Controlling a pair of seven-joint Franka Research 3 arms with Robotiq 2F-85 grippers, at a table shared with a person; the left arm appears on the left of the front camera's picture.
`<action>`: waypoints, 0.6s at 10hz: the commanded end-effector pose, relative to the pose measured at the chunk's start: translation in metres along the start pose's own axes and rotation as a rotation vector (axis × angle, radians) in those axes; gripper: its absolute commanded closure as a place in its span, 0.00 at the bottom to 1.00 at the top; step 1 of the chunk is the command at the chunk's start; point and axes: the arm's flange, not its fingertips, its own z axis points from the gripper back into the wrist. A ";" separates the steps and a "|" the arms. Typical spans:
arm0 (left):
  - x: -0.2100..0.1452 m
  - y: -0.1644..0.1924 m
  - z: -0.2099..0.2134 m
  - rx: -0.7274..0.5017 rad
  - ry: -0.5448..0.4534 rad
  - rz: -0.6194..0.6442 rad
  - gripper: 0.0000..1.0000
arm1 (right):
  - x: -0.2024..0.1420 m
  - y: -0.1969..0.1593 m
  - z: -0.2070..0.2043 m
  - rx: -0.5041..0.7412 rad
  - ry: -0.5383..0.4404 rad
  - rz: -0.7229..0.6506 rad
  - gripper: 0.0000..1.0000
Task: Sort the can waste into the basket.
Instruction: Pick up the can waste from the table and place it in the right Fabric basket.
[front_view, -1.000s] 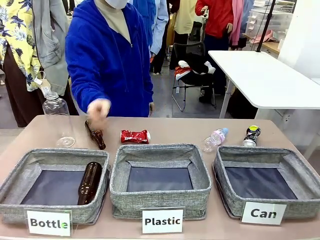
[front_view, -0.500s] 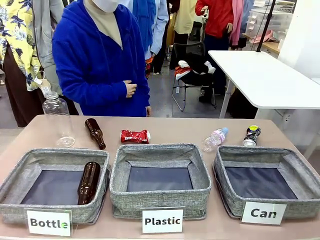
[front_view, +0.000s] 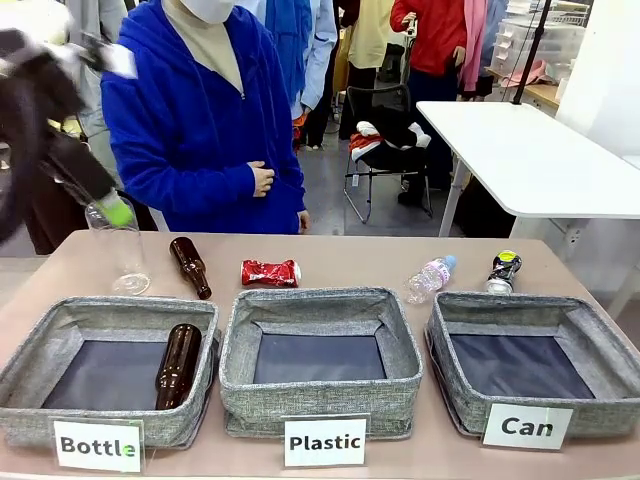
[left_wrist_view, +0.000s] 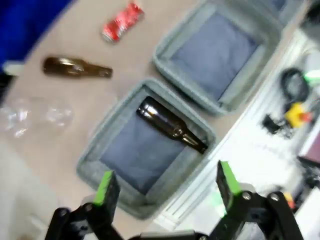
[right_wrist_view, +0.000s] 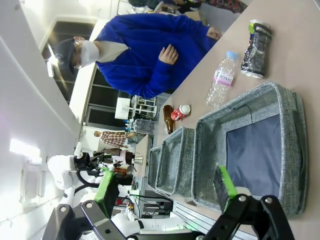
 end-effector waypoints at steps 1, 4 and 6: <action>0.028 0.006 -0.025 0.035 0.084 -0.325 0.00 | 0.004 0.000 0.000 0.023 -0.019 0.027 0.00; 0.035 -0.012 -0.049 -0.084 0.079 -0.669 0.00 | 0.004 0.000 0.000 0.023 -0.019 0.027 0.00; 0.046 -0.025 -0.057 -0.042 0.103 -0.576 0.00 | 0.004 0.000 0.000 0.023 -0.019 0.027 0.00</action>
